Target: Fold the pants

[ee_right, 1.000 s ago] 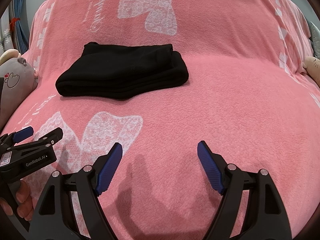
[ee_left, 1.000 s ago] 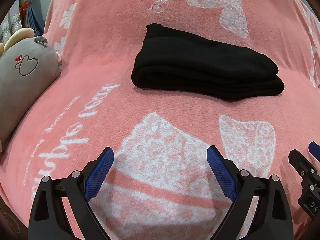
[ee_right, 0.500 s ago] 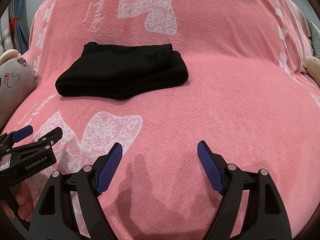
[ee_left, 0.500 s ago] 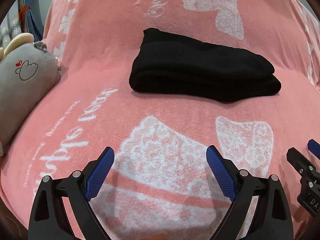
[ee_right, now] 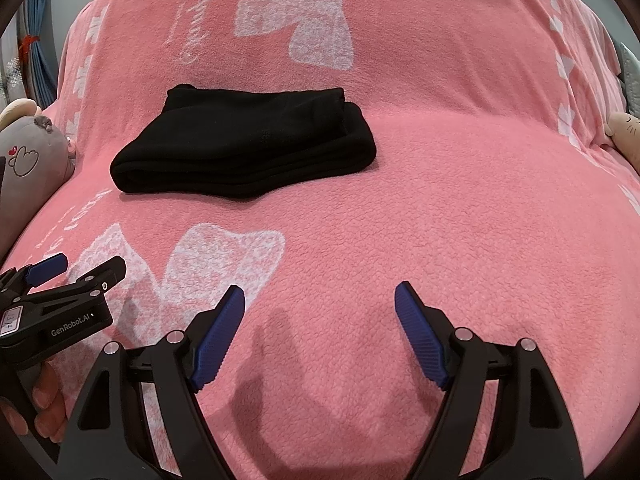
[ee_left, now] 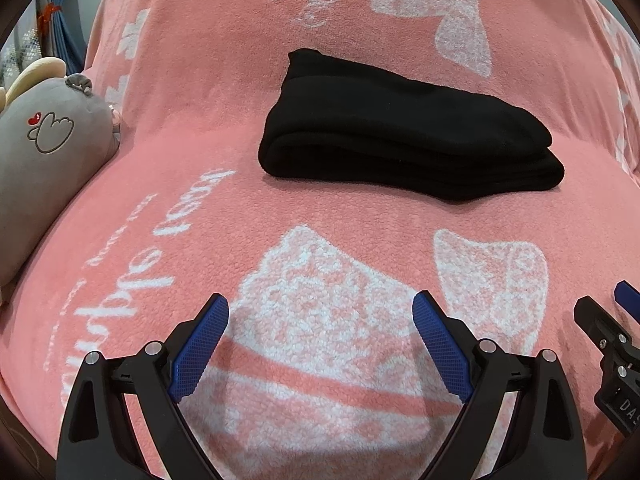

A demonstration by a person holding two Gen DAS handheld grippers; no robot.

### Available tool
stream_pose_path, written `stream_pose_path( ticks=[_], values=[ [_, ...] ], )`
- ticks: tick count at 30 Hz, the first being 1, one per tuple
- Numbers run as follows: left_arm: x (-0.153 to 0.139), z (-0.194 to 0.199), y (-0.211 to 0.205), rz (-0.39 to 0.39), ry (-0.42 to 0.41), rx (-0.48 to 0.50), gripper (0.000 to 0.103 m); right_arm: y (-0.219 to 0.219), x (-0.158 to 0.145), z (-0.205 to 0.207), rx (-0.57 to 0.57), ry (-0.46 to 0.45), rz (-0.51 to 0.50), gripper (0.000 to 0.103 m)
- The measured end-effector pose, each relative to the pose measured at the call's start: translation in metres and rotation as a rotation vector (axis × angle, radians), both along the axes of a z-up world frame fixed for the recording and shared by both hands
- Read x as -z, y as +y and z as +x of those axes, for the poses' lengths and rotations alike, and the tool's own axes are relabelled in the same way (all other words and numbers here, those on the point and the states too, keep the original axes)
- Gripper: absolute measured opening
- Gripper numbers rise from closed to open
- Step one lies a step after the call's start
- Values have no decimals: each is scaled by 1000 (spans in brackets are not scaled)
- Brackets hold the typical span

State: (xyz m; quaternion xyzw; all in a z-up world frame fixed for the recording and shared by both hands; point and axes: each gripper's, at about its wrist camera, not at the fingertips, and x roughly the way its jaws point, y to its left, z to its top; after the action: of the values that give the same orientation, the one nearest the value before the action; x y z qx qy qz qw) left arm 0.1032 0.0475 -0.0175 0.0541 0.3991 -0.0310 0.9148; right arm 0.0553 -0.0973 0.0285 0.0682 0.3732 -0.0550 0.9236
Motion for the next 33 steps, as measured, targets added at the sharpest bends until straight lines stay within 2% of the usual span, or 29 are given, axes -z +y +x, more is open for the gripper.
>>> stream_pose_path(
  ticks=[33],
  values=[
    [-3,0,-1,1,-4,14,91,0,-1,0,-1,-1,0,75]
  ],
)
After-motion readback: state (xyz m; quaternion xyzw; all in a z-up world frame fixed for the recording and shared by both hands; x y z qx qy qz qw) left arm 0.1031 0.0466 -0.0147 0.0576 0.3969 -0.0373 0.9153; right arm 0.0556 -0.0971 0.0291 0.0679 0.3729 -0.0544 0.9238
